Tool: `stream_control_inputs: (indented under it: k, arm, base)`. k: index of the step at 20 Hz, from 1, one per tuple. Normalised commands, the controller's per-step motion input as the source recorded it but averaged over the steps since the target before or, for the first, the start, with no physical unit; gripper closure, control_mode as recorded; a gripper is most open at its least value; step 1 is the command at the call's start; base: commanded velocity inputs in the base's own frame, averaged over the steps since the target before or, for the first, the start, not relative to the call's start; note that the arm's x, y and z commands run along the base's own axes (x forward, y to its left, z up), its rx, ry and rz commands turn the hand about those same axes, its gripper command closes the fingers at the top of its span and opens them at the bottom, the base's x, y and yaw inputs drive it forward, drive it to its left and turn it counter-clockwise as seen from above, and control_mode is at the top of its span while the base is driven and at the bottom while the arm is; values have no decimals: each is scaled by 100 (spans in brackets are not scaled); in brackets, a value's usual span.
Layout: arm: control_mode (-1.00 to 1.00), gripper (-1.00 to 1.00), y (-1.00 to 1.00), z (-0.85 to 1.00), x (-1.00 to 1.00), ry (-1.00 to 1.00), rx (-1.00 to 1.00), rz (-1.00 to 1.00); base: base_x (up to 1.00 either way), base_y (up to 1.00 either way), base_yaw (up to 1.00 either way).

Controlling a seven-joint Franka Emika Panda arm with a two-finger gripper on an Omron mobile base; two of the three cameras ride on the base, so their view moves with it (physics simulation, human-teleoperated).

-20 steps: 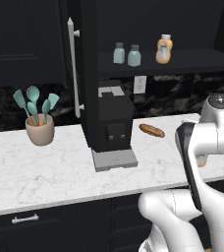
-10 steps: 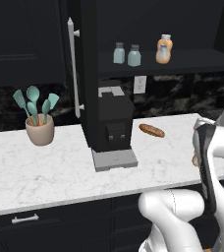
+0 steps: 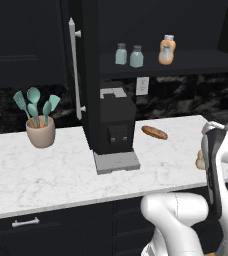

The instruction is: Put the shaker and condiment bottle from the counter next to their counterparts in the cabinet.

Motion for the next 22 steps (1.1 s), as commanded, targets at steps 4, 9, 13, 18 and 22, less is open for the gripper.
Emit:
stream_control_inputs:
  k: [4,9,13,18,22]
  arm:
    - [-100,-100,0,-3,-3,0,0,0]
    - [-100,-100,0,-11,0,0,0,3]
    - [-100,-100,-2,-14,0,0,0,6]
    - [-100,-100,-6,-15,0,0,0,6]
    - [-100,-100,-8,-14,1,0,0,5]
  base:
    - [0,0,0]
    - [0,0,0]
    - [0,0,0]
    - [0,0,0]
    - [0,0,0]
